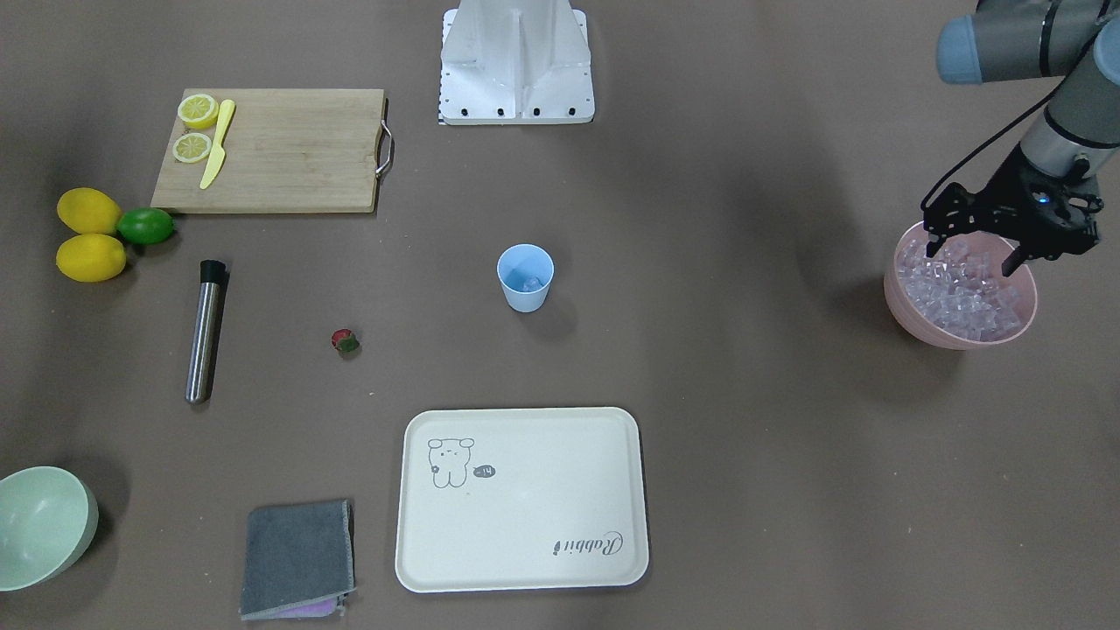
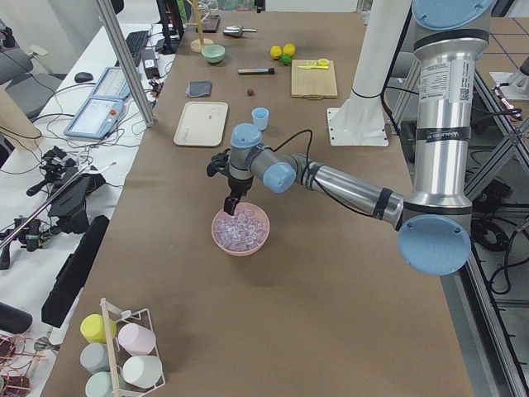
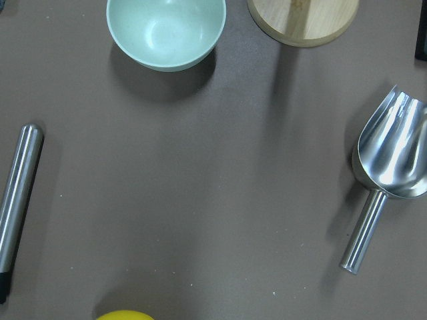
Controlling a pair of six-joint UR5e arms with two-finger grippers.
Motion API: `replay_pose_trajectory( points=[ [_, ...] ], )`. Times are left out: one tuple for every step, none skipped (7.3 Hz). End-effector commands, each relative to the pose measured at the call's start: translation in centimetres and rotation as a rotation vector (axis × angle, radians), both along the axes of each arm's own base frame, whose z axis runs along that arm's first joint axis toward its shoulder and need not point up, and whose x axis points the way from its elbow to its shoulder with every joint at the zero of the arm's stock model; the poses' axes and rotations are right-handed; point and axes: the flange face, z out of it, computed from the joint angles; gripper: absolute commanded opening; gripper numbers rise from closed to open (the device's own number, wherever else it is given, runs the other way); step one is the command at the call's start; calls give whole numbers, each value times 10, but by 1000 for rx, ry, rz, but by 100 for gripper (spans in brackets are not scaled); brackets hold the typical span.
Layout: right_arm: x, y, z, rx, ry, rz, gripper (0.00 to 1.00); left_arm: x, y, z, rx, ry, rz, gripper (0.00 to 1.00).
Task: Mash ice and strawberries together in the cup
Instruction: 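Lower the left gripper into the ice and grasp another cube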
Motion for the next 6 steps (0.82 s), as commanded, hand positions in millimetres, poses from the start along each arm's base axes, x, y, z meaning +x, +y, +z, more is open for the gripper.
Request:
replay_pose_trajectory(
  points=[
    [0,0,0,-1,0,0,100,4,-25,31,-22,-12,-13,98],
    [0,0,0,1,1,0,100,7,-27,51,-39,1,-1,98],
    [0,0,0,1,1,0,100,9,-29,64,-40,23,9,98],
    [0,0,0,1,1,0,100,10,-29,70,-50,38,-15,97],
    [0,0,-1,2,1,2,100,10,-27,71,-55,52,-35,97],
    [0,0,-1,3,1,0,100,9,-25,74,-59,51,-35,95]
  ],
)
